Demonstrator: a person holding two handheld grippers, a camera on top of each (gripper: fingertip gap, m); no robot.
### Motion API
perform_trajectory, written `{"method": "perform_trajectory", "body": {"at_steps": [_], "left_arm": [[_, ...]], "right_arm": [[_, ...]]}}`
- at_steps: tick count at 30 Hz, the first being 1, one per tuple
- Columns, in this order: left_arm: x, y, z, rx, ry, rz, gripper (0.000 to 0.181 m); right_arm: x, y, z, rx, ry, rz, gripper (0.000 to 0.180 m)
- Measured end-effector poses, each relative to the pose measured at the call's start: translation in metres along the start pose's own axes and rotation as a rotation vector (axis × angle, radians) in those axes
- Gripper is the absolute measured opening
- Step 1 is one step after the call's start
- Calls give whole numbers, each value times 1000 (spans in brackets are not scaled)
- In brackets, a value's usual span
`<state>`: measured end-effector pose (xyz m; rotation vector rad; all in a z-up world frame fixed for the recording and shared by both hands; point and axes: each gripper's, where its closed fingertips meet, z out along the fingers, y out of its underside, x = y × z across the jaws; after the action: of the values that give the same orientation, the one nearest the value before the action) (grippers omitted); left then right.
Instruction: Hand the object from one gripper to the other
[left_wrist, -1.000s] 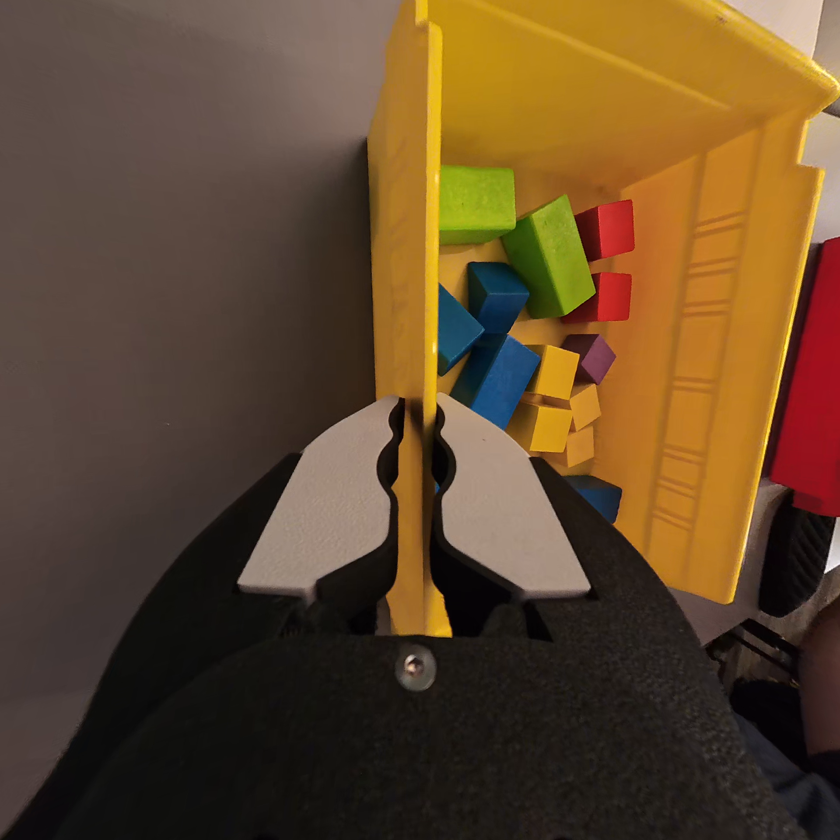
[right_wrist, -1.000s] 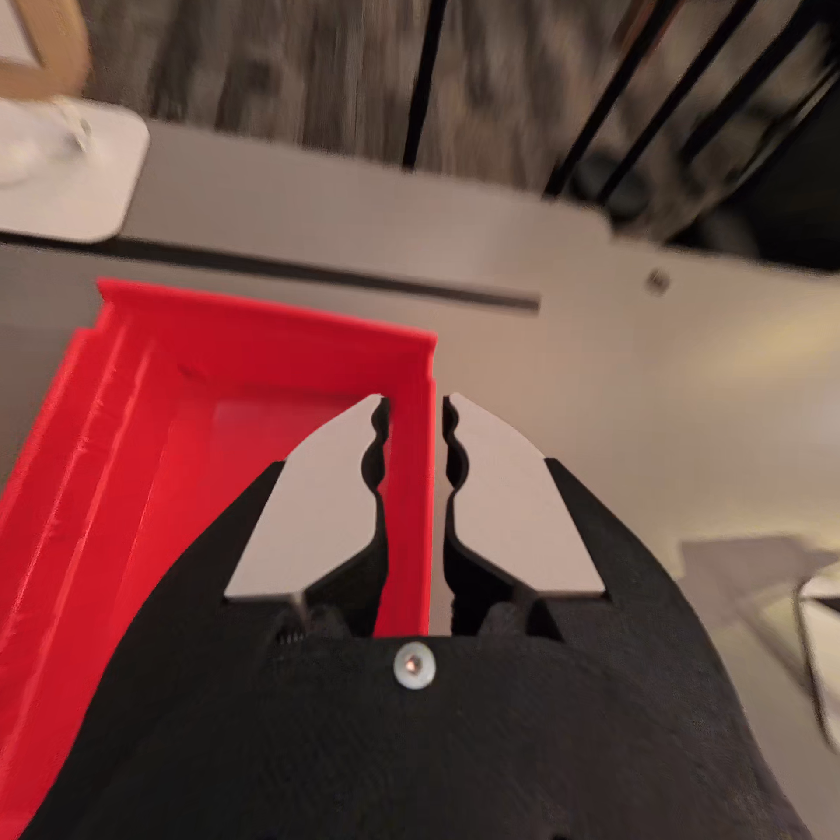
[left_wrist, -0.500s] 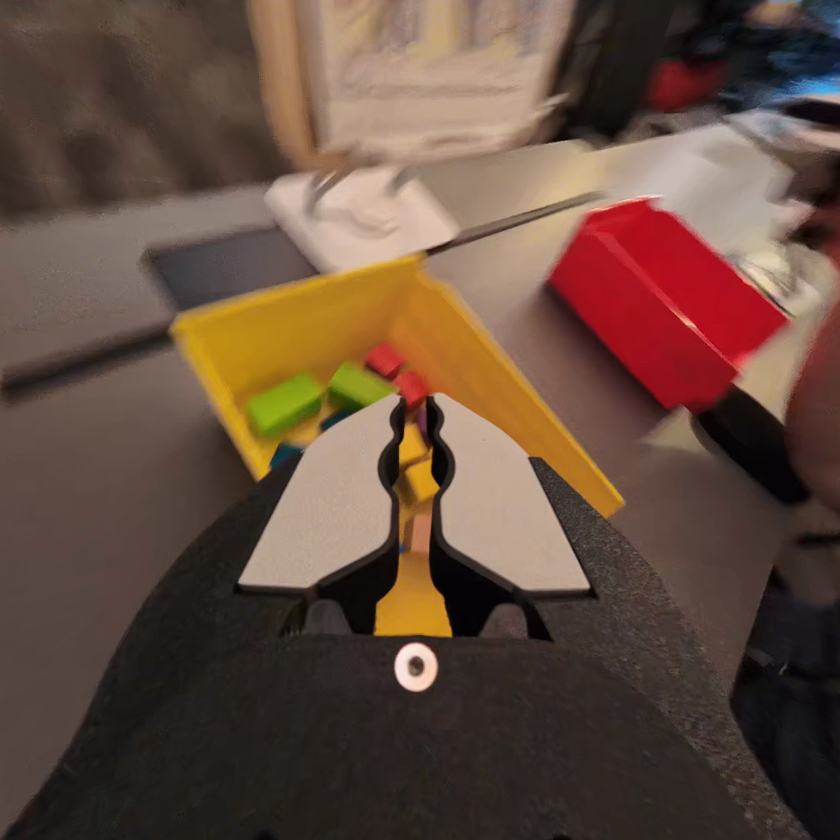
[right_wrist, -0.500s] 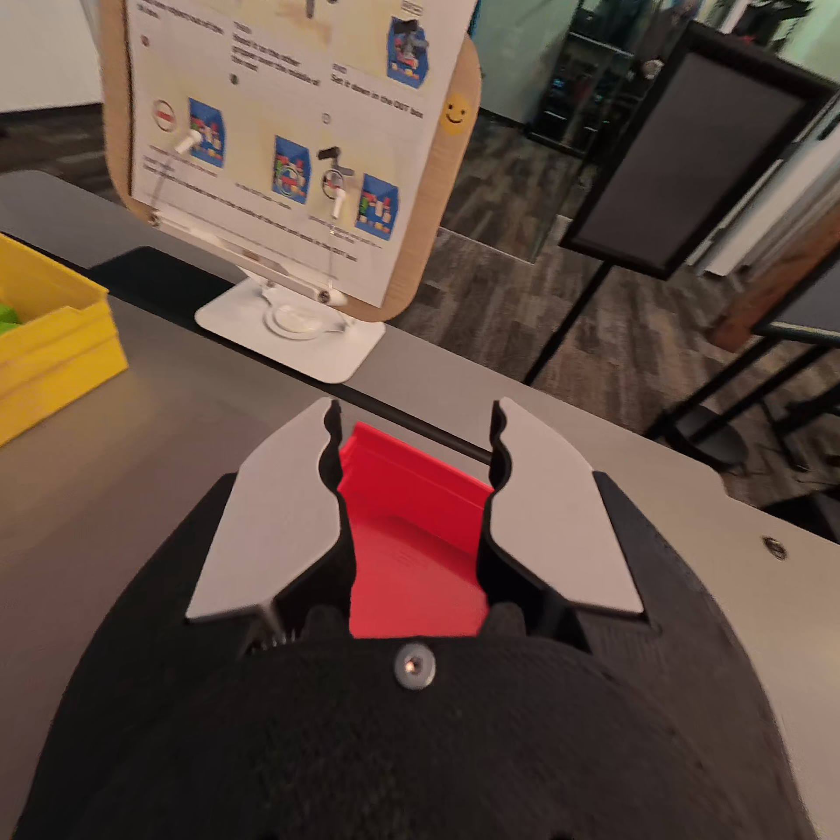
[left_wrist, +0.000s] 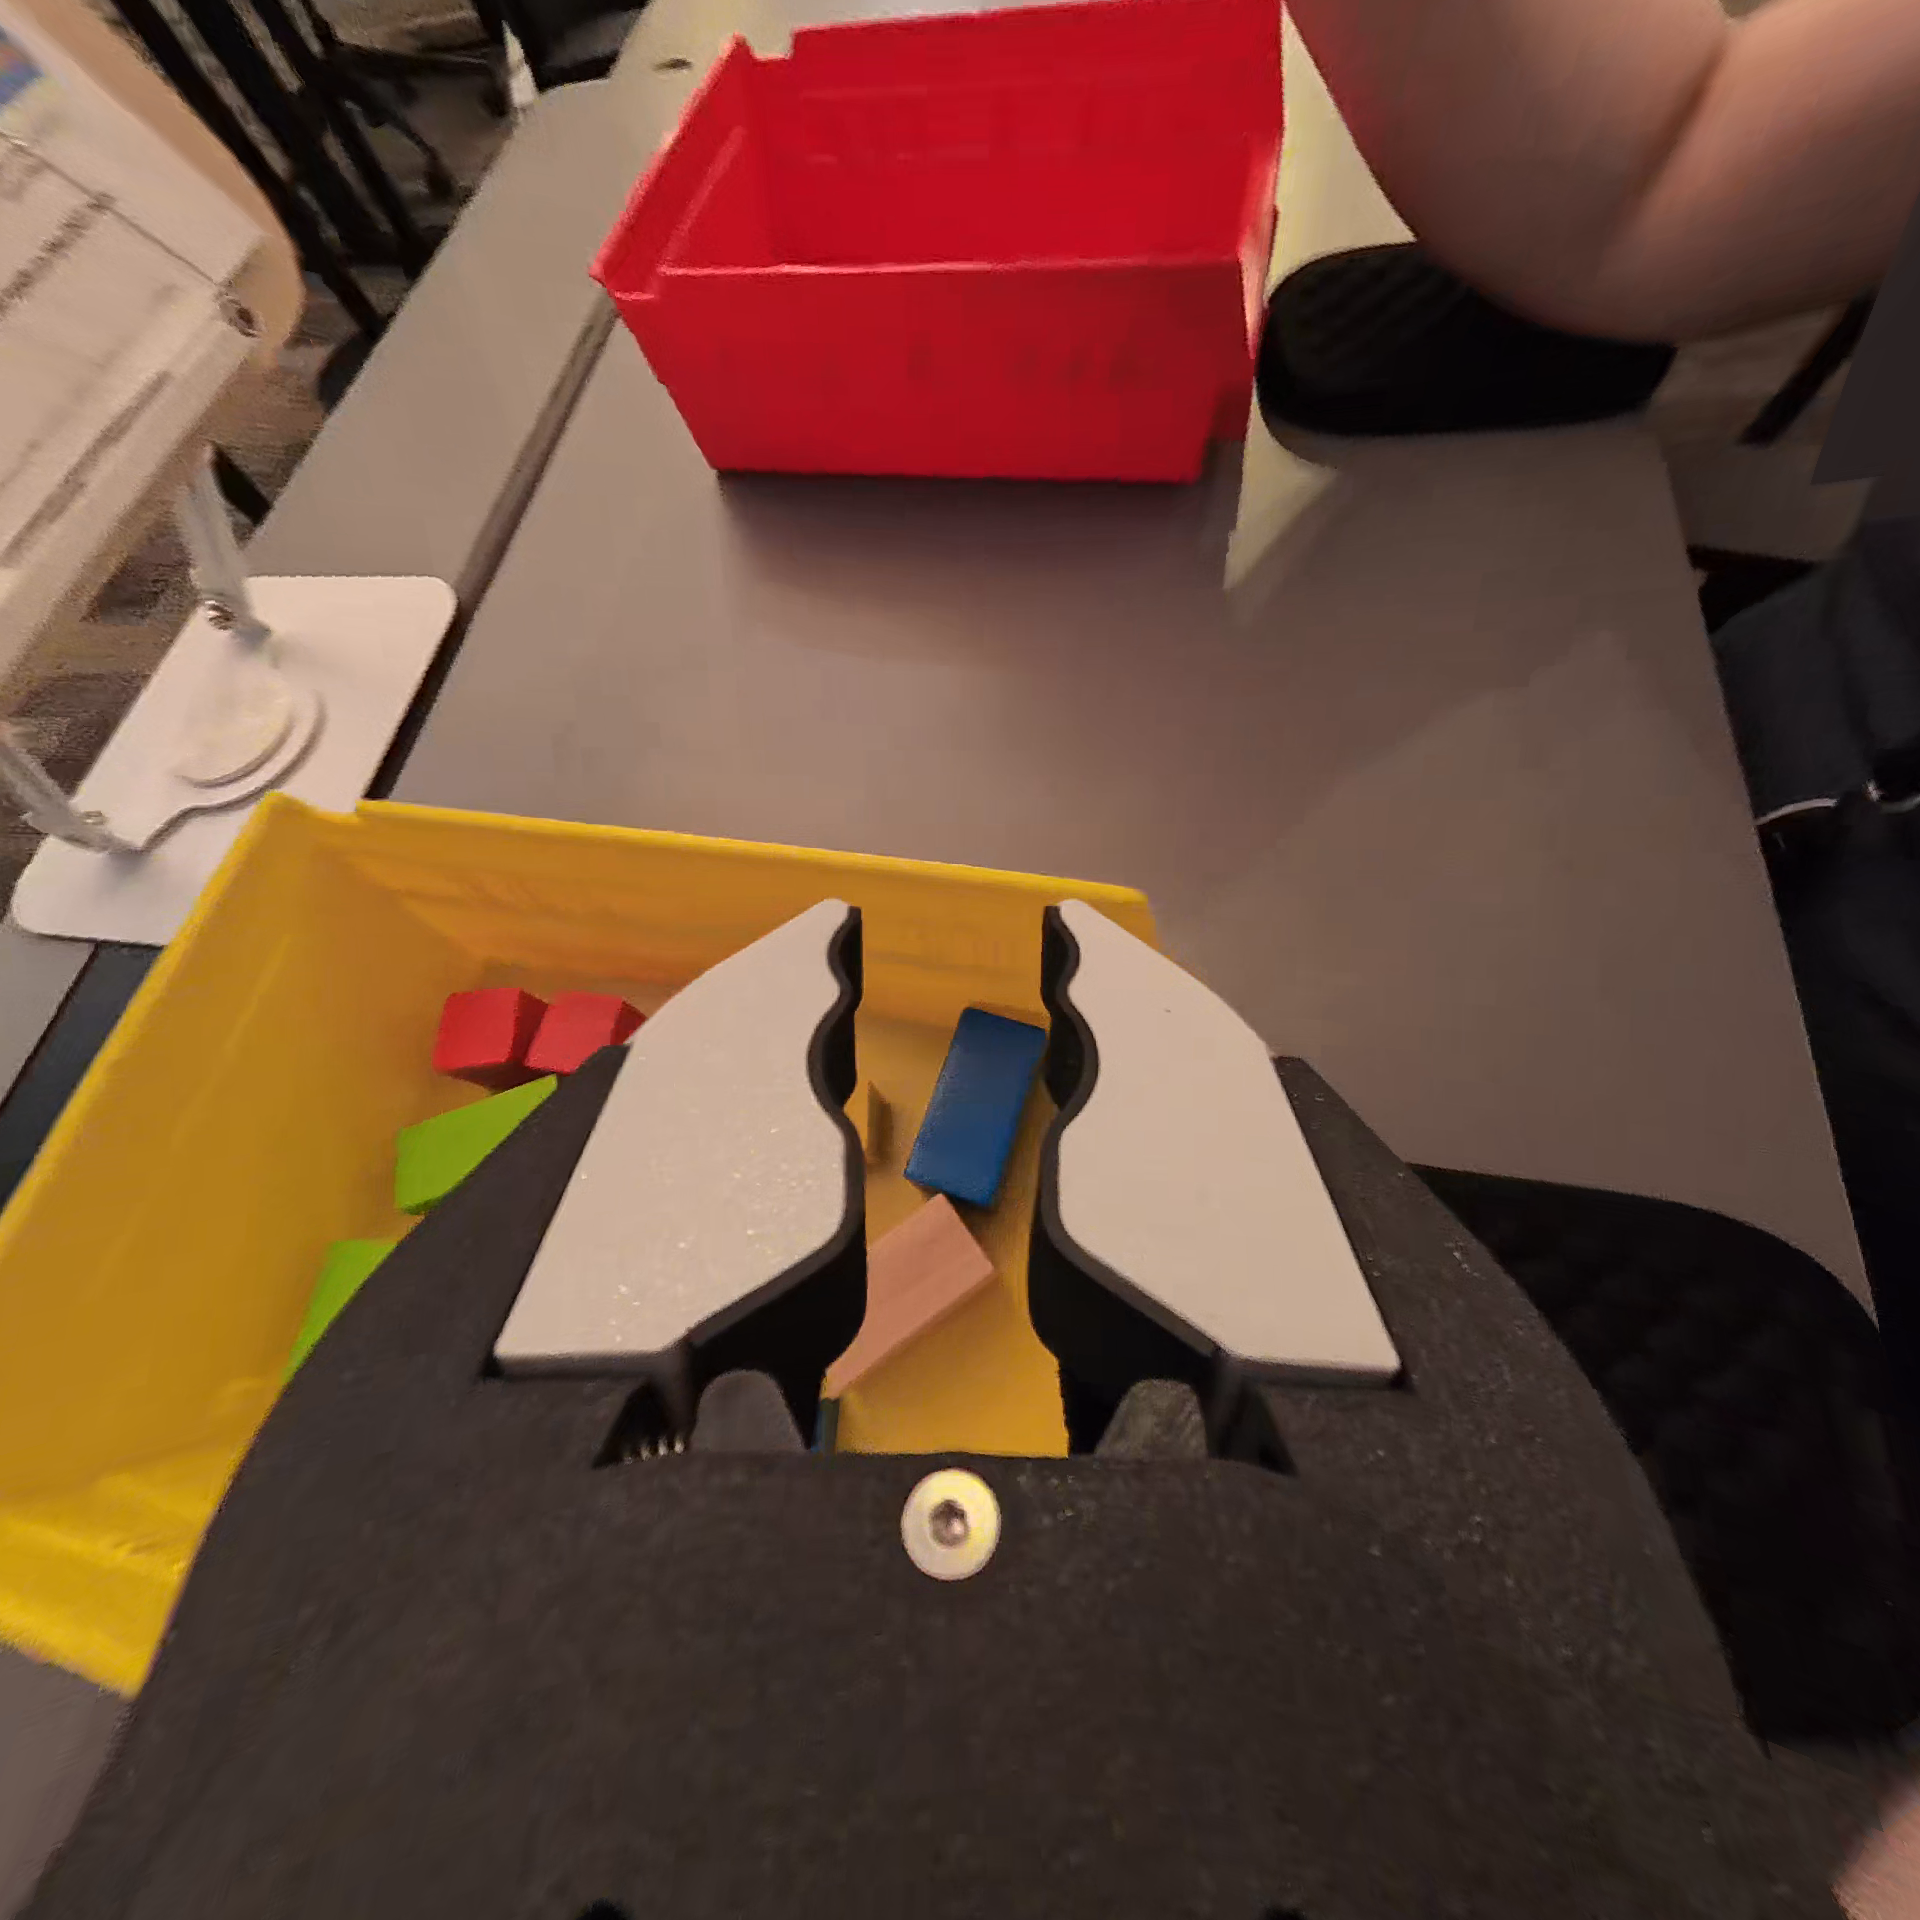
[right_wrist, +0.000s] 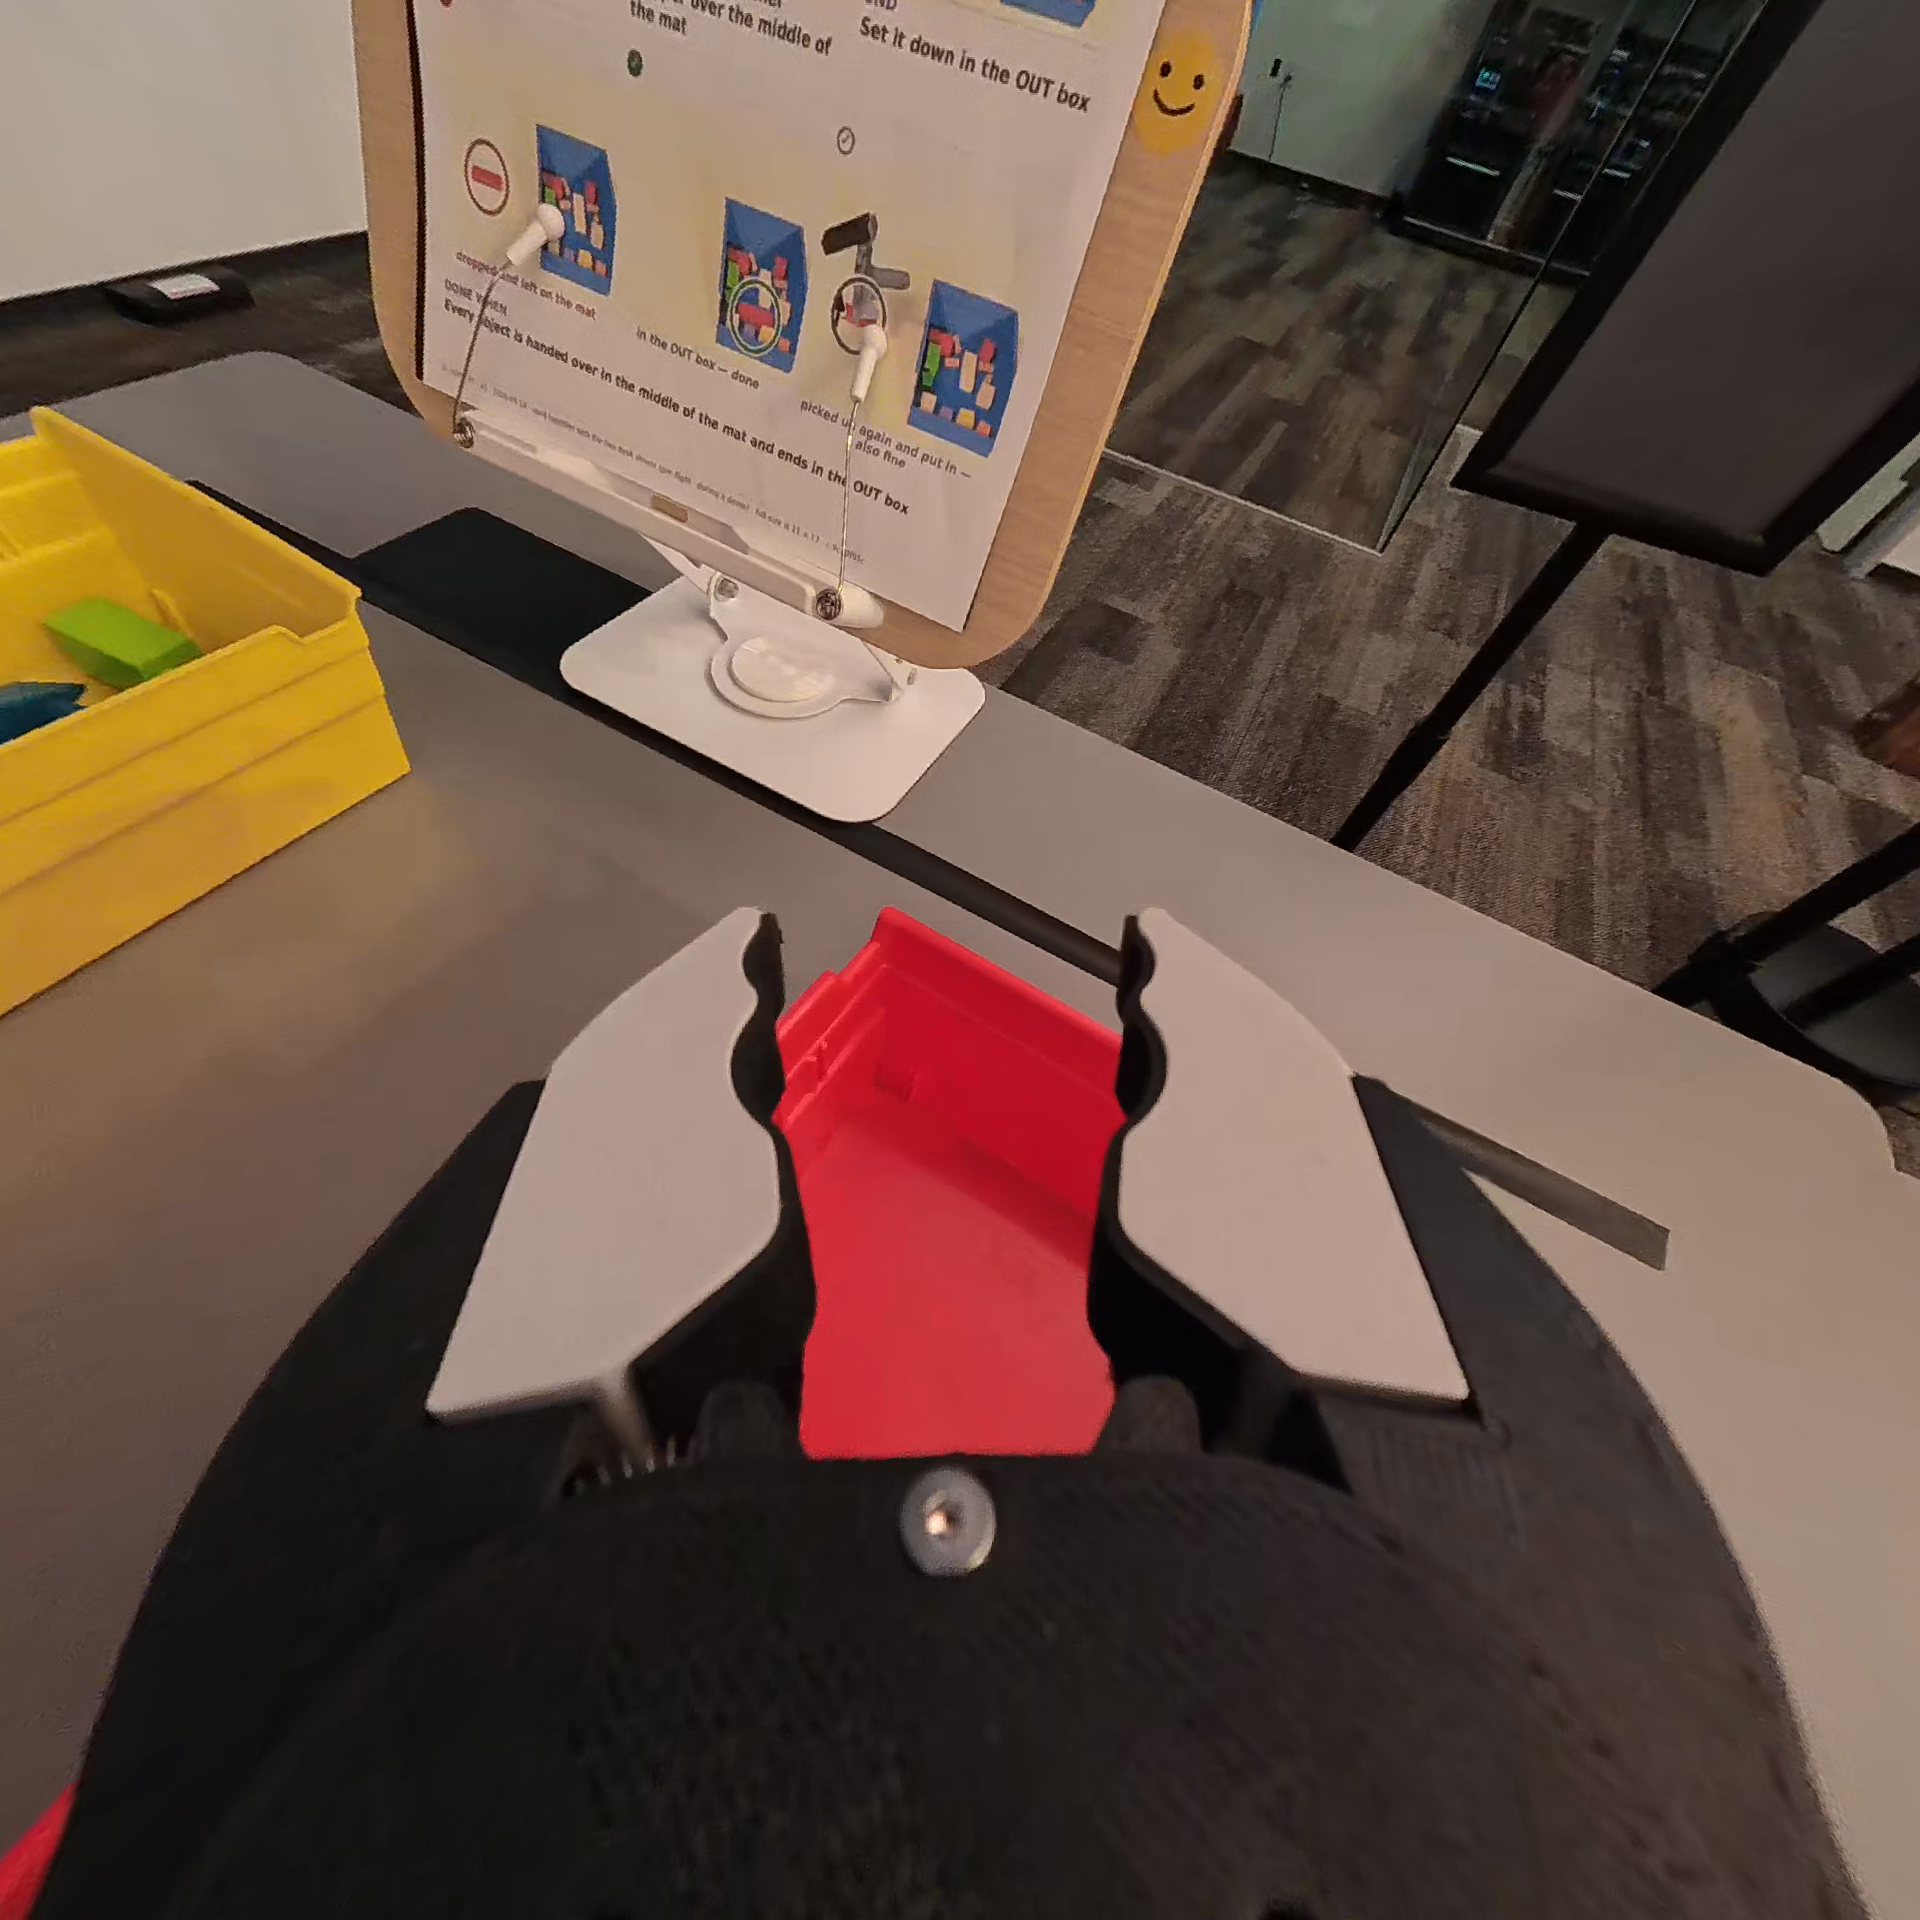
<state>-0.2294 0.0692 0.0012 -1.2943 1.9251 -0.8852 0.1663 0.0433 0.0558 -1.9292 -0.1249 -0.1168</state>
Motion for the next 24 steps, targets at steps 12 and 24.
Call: {"method": "perform_trajectory", "body": {"at_steps": [12,24], "left_arm": [[10,76,41,-395,126,0,40],[7,110,58,-543,174,111,38]], "right_arm": [[7,2,-10,12,-25,52,62],[11,14,-2,-42,-24,53,61]]}}
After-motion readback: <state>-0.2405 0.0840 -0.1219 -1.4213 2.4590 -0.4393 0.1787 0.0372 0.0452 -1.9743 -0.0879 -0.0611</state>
